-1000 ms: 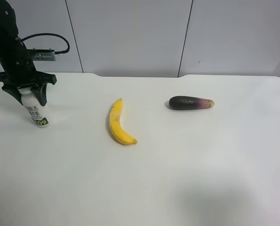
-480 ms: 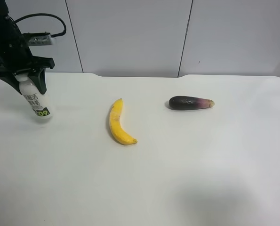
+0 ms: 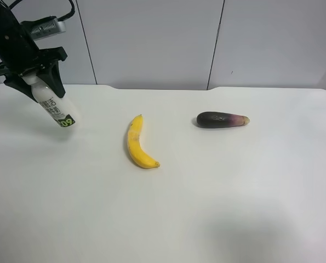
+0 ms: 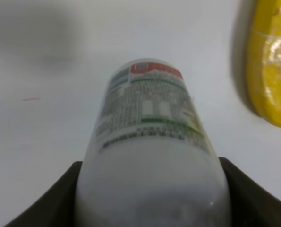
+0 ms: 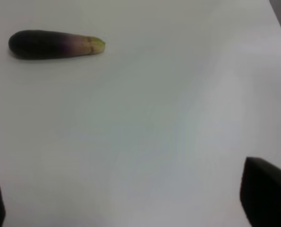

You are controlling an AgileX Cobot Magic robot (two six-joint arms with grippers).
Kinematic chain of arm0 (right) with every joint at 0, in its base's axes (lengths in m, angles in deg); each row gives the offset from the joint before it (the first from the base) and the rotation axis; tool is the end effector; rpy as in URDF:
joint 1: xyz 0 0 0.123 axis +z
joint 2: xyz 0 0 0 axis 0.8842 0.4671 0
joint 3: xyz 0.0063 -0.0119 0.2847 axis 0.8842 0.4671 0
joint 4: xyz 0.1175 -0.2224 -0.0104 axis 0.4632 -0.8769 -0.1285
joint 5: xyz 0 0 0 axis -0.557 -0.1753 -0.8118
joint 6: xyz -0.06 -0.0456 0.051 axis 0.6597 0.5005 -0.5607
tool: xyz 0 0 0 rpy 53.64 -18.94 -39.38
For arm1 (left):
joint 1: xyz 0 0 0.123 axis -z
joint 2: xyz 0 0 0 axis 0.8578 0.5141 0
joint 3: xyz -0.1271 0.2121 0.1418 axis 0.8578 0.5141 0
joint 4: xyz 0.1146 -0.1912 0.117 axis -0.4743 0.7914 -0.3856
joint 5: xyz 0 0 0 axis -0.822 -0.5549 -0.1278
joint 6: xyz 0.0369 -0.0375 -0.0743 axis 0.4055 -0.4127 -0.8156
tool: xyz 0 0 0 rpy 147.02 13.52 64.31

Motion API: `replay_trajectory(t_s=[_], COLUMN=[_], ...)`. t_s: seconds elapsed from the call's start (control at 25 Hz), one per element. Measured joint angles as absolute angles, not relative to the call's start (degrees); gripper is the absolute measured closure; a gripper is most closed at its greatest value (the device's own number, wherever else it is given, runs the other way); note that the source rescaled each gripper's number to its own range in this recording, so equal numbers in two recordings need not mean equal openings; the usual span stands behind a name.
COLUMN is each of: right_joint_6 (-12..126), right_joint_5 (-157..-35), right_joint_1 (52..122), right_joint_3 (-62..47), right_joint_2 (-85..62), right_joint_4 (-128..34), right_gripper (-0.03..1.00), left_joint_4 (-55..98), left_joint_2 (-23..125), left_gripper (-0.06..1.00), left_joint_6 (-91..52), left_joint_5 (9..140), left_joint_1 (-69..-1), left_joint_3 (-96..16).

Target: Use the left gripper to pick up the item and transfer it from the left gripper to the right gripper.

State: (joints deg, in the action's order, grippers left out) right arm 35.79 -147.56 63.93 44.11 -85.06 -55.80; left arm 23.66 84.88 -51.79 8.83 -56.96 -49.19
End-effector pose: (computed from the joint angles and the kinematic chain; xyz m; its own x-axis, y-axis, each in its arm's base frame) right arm -0.0050 -0.0013 0.2759 -0.4607 -0.0451 -0.8864 -0.0337 0.9989 -0.0333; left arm 0.3801 -0.0370 0.2598 -0.9914 -0.0319 -0.1271 0.0023 0.9656 -0.2601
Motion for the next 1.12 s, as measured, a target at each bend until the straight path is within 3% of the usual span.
replay_trajectory(t_s=[1.12], right_joint_6=[35.8], right_joint_5=[-147.6], right_joint_1=[63.9], right_joint_3=[44.1], right_joint_2=[-85.1], right_joint_4=[-55.8], right_gripper=[-0.03], left_joint_4=[50.6], left_joint_2=[68.2], left_gripper=[0.91], left_joint_6=[-34.8], left_joint_5=[8.9], left_joint_1=[-57.0], left_joint_3=[-21.7])
